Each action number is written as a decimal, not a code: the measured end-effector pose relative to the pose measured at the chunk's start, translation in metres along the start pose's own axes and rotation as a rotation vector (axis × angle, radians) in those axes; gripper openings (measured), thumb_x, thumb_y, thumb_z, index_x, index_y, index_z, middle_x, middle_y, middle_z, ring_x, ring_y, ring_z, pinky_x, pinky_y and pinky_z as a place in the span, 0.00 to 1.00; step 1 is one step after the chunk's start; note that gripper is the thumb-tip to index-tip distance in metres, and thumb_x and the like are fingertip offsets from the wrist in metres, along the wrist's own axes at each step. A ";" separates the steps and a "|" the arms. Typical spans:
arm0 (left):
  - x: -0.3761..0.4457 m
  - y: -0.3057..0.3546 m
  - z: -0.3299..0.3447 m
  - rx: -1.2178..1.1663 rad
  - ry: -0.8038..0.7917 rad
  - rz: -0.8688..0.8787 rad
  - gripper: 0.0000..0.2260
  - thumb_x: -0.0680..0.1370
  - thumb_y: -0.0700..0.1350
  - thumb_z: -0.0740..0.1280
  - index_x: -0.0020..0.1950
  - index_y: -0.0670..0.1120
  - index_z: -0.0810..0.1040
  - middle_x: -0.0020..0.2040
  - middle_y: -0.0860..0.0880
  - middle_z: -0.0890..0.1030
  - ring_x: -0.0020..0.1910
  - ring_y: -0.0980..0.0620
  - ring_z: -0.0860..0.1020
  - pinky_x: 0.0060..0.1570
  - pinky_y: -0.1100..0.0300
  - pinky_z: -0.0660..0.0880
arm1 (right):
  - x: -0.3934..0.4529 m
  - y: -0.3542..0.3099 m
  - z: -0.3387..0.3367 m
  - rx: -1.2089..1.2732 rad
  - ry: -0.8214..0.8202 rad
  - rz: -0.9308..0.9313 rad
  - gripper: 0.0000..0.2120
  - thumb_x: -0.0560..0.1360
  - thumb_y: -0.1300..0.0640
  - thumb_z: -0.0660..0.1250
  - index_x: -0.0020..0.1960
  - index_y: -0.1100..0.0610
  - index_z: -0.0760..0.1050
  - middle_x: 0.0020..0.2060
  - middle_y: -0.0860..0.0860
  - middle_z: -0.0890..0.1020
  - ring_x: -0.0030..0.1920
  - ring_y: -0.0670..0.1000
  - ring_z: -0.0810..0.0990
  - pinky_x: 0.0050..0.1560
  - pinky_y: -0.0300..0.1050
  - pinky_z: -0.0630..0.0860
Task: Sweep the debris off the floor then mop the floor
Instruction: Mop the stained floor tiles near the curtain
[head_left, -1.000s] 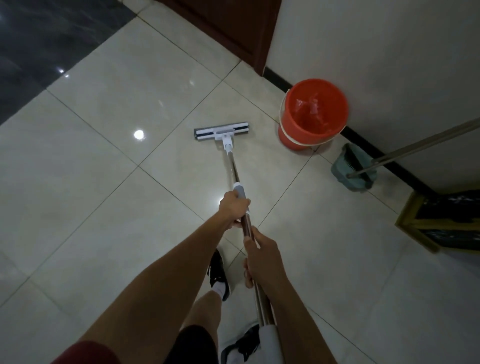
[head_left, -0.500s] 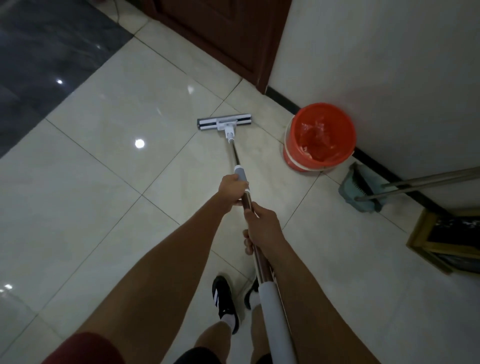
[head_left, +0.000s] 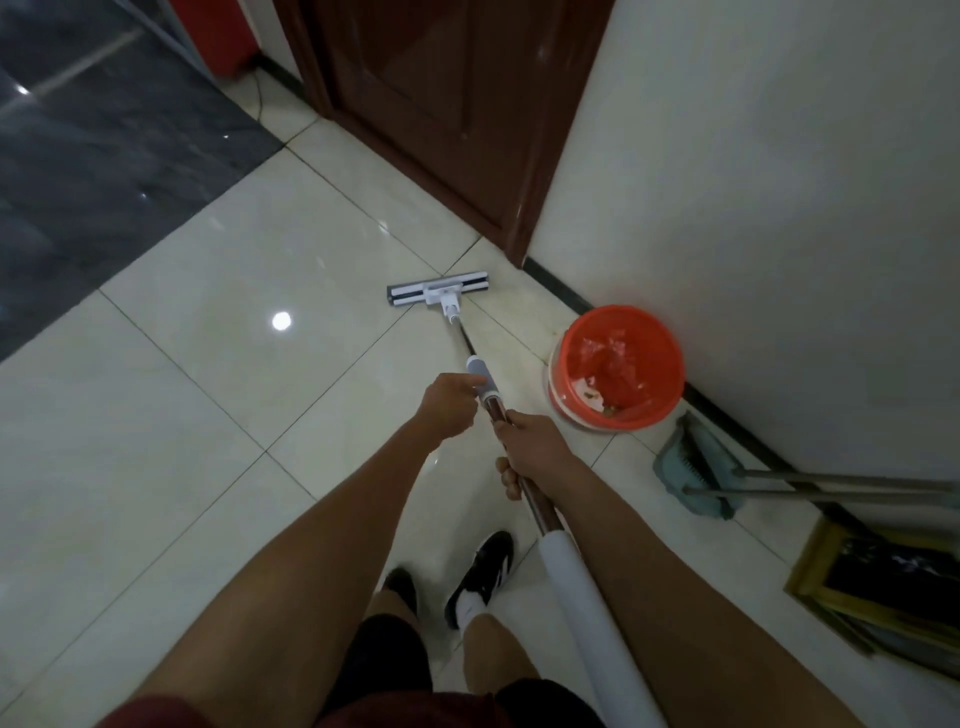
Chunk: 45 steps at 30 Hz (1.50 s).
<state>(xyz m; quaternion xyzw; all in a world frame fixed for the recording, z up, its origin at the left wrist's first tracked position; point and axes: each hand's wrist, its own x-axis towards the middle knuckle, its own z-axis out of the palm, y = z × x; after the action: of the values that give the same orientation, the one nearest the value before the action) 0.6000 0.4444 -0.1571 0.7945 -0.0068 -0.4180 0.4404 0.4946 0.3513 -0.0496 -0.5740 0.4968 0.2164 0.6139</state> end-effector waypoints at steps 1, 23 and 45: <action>0.000 0.006 -0.001 0.138 0.000 0.056 0.20 0.76 0.31 0.65 0.65 0.44 0.82 0.58 0.43 0.82 0.55 0.44 0.81 0.58 0.54 0.79 | -0.002 -0.009 -0.004 0.005 -0.011 0.009 0.09 0.83 0.55 0.59 0.53 0.59 0.75 0.29 0.58 0.74 0.18 0.49 0.69 0.22 0.38 0.70; 0.085 0.151 -0.084 0.521 -0.077 0.475 0.22 0.78 0.46 0.73 0.72 0.49 0.76 0.68 0.49 0.79 0.68 0.49 0.75 0.66 0.59 0.66 | -0.043 -0.149 -0.018 0.085 0.403 -0.356 0.11 0.75 0.55 0.74 0.56 0.53 0.79 0.51 0.49 0.84 0.50 0.46 0.83 0.53 0.42 0.80; 0.158 0.330 -0.047 0.627 0.237 0.427 0.11 0.78 0.56 0.69 0.59 0.56 0.80 0.48 0.51 0.84 0.46 0.49 0.81 0.41 0.57 0.73 | 0.032 -0.361 -0.140 0.018 0.459 -0.933 0.08 0.79 0.60 0.67 0.56 0.59 0.80 0.42 0.42 0.81 0.42 0.31 0.79 0.43 0.22 0.71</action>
<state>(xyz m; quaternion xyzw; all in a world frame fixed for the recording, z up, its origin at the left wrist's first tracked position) 0.8519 0.2154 -0.0162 0.9139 -0.2485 -0.1999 0.2511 0.7586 0.1232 0.1210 -0.7618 0.3117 -0.2160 0.5252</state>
